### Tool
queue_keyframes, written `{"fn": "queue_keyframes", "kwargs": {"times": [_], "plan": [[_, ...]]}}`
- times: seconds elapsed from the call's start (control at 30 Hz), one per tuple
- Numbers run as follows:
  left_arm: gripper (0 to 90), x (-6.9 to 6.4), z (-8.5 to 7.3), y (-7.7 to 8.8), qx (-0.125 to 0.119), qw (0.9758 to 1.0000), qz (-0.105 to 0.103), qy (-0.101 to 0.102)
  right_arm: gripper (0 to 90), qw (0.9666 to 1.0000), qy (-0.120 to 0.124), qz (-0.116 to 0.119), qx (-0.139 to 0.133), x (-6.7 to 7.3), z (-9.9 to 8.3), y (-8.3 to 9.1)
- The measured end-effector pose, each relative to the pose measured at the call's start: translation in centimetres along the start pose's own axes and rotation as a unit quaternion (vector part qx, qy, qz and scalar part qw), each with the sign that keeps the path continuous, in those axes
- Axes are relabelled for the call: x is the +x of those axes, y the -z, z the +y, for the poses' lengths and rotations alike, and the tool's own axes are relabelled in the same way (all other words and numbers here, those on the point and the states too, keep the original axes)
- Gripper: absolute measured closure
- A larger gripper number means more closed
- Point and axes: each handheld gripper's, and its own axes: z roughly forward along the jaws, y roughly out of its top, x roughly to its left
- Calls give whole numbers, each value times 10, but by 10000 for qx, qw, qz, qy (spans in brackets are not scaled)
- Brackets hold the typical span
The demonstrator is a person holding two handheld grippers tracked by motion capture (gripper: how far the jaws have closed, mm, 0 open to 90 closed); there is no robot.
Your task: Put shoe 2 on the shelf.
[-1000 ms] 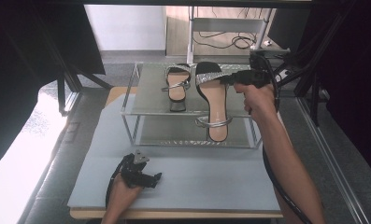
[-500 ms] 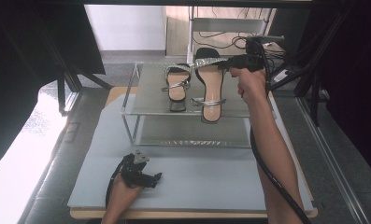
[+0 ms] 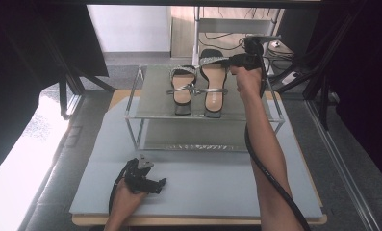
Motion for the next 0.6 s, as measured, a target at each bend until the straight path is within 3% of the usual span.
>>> {"fn": "queue_keyframes", "kwargs": {"times": [0.17, 0.3, 0.6], "plan": [[0, 0, 0, 0, 2, 10000, 3, -1, 697, 9993, 126, -348, 54, -4, -8, -17], [0, 0, 0, 0, 6, 10000, 1, -2, 696, 9985, 199, -495, 156, -8, -13, -30], [0, 0, 0, 0, 6, 10000, 4, -5, 693, 9985, 187, -492, 171, -14, -20, -48]]}}
